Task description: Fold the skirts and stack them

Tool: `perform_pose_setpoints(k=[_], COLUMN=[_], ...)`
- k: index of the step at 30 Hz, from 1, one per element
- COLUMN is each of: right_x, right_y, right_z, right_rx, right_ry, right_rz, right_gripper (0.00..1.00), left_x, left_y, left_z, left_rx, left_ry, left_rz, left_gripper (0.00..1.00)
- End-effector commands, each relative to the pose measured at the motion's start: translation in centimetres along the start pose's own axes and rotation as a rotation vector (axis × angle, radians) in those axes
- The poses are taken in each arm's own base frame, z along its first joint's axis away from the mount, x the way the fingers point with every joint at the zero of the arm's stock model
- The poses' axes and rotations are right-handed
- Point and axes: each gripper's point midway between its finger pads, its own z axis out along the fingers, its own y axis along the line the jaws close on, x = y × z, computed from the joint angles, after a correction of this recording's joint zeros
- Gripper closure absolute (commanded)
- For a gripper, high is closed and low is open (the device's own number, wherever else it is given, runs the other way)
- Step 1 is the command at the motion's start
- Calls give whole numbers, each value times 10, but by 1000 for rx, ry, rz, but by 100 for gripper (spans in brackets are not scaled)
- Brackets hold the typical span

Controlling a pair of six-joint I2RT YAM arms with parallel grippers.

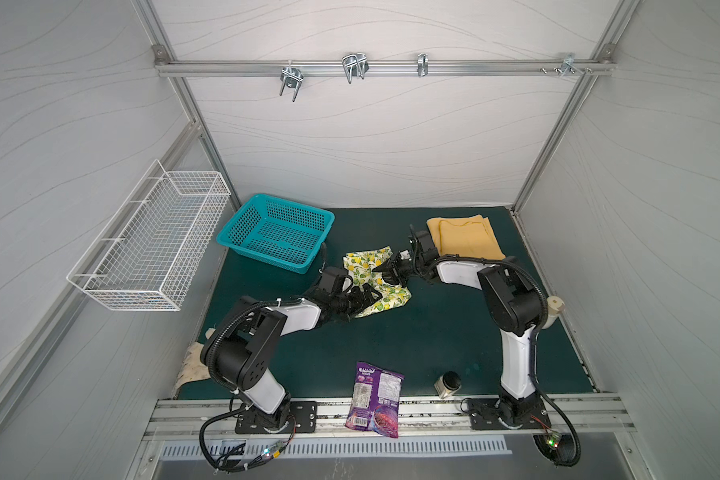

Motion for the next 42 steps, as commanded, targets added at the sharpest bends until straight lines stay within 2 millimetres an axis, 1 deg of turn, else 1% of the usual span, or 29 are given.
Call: perform_pose_setpoints(k=[1, 7, 10, 11, 13, 14, 19, 25, 30, 33, 38, 39, 42], right_x=[-1, -6, -8, -7, -8, -7, -7, -1, 8, 9, 8, 6, 1], right_y=[-6, -17, -18, -17, -15, -11, 4, 43, 85, 102, 109, 108, 95], right_z=[8, 20, 26, 28, 31, 32, 36, 26, 12, 5, -2, -3, -2], right_rx=[0, -3, -14, -18, -30, -38, -60, -102, -131, -139, -107, -98, -41], right_ry=[15, 21, 23, 26, 29, 31, 34, 30, 28, 24, 12, 5, 3], right_rz=[16, 38, 42, 41, 40, 36, 18, -38, -115, -145, -197, -204, -225], right_gripper=[64, 57, 54, 52, 43, 1, 1, 1, 1, 1, 1, 1, 1], left_x=[11, 8, 8, 9, 9, 10, 9, 9, 8, 8, 8, 8, 8], left_y=[27, 25, 26, 26, 26, 27, 28, 30, 32, 34, 35, 35, 37], left_z=[1, -2, -3, -3, -4, -4, -6, -9, -10, -11, -13, -13, -14], left_rx=[-86, -81, -84, -84, -84, -85, -89, -95, -98, -99, -102, -102, -105], left_ry=[26, 19, 17, 18, 18, 18, 14, 13, 11, 9, 7, 7, 8], left_rz=[-31, -28, -26, -26, -28, -29, -25, -26, -26, -29, -30, -32, -33], left_gripper=[3, 3, 3, 3, 3, 3, 3, 3, 3, 3, 3, 4, 3])
